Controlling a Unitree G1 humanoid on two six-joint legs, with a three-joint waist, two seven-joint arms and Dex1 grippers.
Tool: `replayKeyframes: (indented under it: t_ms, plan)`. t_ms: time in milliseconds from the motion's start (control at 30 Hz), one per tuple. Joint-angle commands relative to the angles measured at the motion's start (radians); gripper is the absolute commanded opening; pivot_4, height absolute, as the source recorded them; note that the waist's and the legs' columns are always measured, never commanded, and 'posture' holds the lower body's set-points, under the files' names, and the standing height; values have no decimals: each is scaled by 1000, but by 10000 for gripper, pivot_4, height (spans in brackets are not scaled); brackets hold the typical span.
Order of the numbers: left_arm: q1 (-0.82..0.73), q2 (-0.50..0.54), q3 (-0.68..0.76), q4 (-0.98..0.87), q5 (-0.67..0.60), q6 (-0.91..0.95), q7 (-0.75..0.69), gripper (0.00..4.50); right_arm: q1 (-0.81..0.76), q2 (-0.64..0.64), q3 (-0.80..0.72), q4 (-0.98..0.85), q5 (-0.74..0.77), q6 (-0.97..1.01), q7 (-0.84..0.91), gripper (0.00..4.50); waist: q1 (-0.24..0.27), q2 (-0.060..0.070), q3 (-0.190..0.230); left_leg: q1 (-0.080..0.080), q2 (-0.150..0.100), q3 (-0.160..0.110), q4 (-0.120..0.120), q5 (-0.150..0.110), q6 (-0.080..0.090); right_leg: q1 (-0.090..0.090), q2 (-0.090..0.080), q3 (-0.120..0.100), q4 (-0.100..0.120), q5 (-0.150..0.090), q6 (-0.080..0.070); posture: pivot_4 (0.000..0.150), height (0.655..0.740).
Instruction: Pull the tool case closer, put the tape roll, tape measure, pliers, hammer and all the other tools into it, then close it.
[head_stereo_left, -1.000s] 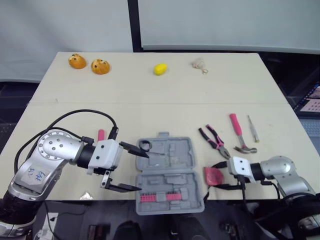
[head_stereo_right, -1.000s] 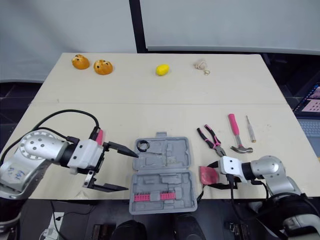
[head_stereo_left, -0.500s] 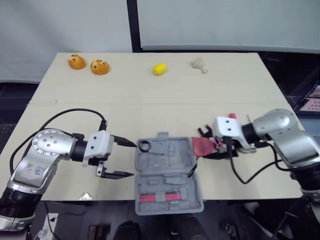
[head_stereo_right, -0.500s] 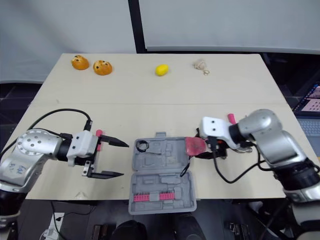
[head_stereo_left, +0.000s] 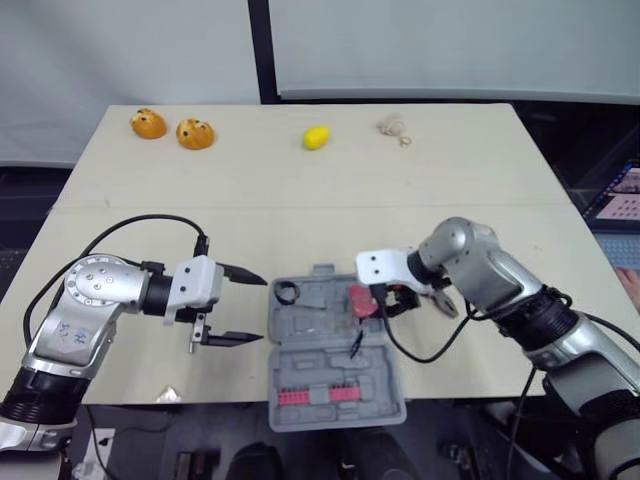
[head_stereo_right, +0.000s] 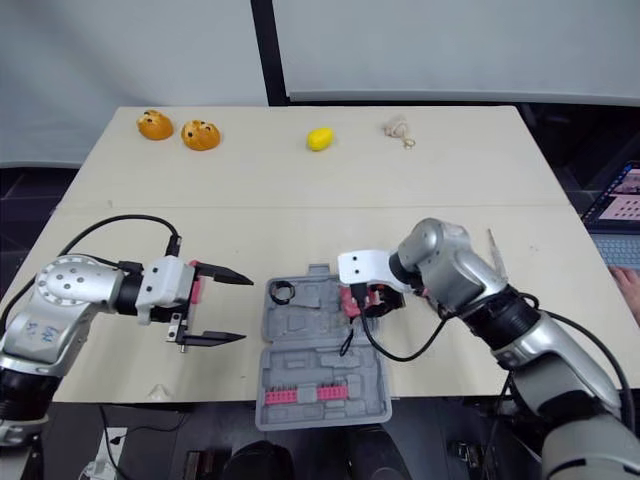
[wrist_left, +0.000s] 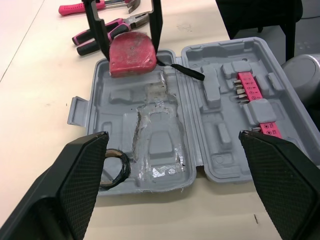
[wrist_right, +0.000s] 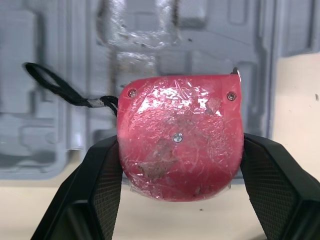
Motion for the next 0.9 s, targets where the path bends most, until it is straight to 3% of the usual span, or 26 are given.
replayKeyframes:
  t_ms: [33,767,833,867,900]
  plan:
    - [-1,-6,6,-5,1,-12,5,45000,-22,23,4,26,-43,-17,-26,29599,-4,0,0,0,0,0,0,0,0,0,0,0,0,0,0,1500,7400]
    - [-33,-27,0,30,17,-33,-12,45000,-38,116,-26,120,-95,-18,-68,29599,-18,0,0,0,0,0,0,0,0,0,0,0,1,0,0,1500,7400]
    - [-34,-28,0,29,18,-33,-10,45000,-39,121,-39,118,-87,-11,-78,39900,-18,0,0,0,0,0,0,0,0,0,0,0,1,0,0,1500,7400]
    - [-34,-29,1,27,18,-33,-10,45000,-41,125,-50,111,-76,4,-75,43594,-18,0,0,0,0,0,0,0,0,0,0,0,1,0,0,1500,7400]
    - [-33,-29,2,25,18,-33,-9,45000,-44,128,-65,102,-61,28,-66,44399,-19,0,0,0,0,0,0,0,0,0,0,0,1,0,0,1500,7400]
